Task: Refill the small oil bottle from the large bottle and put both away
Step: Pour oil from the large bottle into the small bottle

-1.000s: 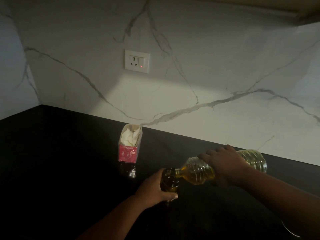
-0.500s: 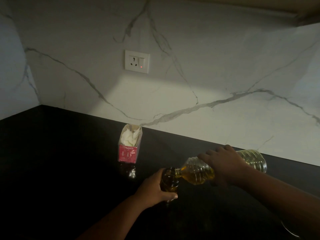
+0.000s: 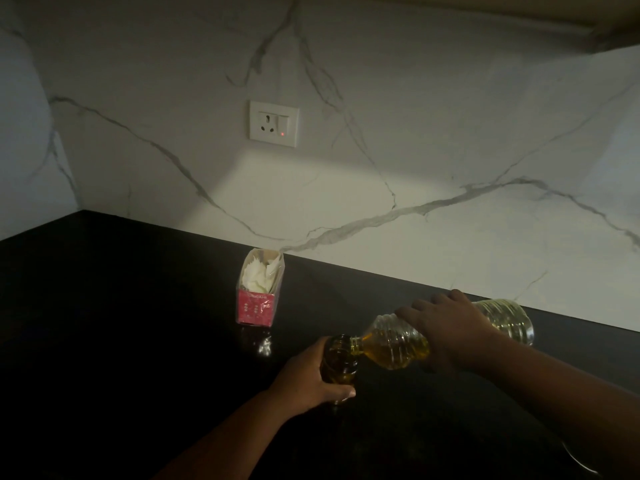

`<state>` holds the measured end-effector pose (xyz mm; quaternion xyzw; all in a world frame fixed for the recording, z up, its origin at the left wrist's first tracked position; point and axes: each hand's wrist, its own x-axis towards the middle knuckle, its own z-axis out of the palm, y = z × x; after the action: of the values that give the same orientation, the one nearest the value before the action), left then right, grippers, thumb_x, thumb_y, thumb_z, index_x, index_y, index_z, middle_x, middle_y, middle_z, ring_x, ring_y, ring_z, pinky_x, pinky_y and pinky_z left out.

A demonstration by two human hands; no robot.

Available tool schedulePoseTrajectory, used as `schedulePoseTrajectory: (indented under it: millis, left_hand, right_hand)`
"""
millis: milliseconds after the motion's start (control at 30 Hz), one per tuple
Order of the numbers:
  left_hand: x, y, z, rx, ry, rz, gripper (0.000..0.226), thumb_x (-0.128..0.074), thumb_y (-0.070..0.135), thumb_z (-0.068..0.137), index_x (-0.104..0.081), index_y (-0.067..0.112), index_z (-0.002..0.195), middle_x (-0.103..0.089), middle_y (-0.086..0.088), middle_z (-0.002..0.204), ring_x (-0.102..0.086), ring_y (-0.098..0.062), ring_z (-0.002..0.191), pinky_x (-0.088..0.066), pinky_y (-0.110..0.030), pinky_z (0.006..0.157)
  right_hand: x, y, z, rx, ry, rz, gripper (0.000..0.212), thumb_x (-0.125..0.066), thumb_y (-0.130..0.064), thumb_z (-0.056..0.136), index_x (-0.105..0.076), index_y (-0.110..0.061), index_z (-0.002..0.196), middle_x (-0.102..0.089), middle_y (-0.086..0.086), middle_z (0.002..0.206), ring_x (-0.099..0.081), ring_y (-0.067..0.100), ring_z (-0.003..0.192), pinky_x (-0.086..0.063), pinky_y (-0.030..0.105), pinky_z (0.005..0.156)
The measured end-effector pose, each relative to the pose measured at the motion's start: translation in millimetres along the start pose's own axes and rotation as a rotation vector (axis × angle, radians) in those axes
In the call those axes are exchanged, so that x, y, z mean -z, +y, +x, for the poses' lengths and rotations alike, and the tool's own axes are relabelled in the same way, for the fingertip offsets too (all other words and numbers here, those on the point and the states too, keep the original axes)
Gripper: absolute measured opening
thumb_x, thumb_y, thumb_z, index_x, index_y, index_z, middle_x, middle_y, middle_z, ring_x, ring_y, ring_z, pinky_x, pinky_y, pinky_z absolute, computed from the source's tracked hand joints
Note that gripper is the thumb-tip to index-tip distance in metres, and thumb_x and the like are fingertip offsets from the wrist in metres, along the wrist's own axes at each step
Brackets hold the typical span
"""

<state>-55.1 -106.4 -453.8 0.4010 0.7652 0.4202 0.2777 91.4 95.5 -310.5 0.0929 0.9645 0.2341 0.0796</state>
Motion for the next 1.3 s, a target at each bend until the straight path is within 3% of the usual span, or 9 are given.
schedulePoseTrajectory:
  millis: [267,467,833,1000,1133,1300]
  left_hand:
    - [0.8,1.5,-0.5,0.001,0.0,0.0,0.088,-0.085,0.056,0.06,-0.034,0.057,0.132,-0.052,0.021,0.134,-0.049,-0.005,0.128,-0.043,-0.042,0.11]
    - [1.4,1.7,-1.4,0.005,-0.008,0.002,0.082,-0.085,0.054,0.062,-0.031,0.064,0.123,-0.052,0.025,0.127,-0.049,-0.003,0.125,-0.043,-0.04,0.109]
    - [1.2,1.7,-1.0,0.005,-0.002,0.004,0.091,-0.086,0.054,0.061,-0.037,0.05,0.137,-0.053,0.022,0.133,-0.05,-0.003,0.126,-0.043,-0.041,0.11]
    - [1.7,1.6,-1.7,0.003,-0.005,0.012,0.08,-0.086,0.056,0.059,-0.033,0.071,0.118,-0.054,0.026,0.128,-0.051,0.001,0.122,-0.044,-0.037,0.108]
    - [1.0,0.5,-0.2,0.007,-0.016,0.008,0.081,-0.086,0.057,0.059,-0.032,0.071,0.117,-0.054,0.026,0.128,-0.051,0.001,0.122,-0.044,-0.037,0.108]
    - [1.0,0.9,-1.6,0.01,-0.014,-0.005,0.078,-0.086,0.057,0.058,-0.03,0.082,0.106,-0.054,0.029,0.123,-0.051,0.006,0.117,-0.043,-0.028,0.102]
  right_hand:
    - [2.0,0.6,-0.1,0.01,0.002,0.001,0.089,-0.066,-0.064,0.065,-0.028,-0.035,0.139,-0.052,-0.005,0.13,-0.05,0.024,0.114,-0.037,0.042,0.095]
    - [0.6,1.2,0.1,0.013,0.012,-0.004,0.09,-0.064,-0.068,0.063,-0.029,-0.035,0.138,-0.053,-0.005,0.129,-0.051,0.023,0.112,-0.036,0.041,0.093]
    - [3.2,-0.3,-0.7,0.002,-0.012,-0.012,0.091,-0.069,-0.062,0.063,-0.027,-0.036,0.139,-0.05,-0.006,0.132,-0.049,0.023,0.115,-0.036,0.041,0.096]
    - [3.0,-0.2,-0.8,-0.002,-0.006,-0.005,0.09,-0.067,-0.062,0.064,-0.027,-0.036,0.14,-0.05,-0.007,0.132,-0.049,0.023,0.115,-0.036,0.041,0.096]
    - [2.9,0.1,0.3,-0.004,-0.003,0.007,0.089,-0.065,-0.065,0.065,-0.027,-0.036,0.14,-0.05,-0.007,0.132,-0.049,0.023,0.115,-0.037,0.041,0.096]
    - [0.1,-0.2,-0.9,-0.006,0.001,0.019,0.088,-0.066,-0.064,0.065,-0.028,-0.035,0.139,-0.051,-0.005,0.132,-0.05,0.023,0.115,-0.037,0.042,0.097]
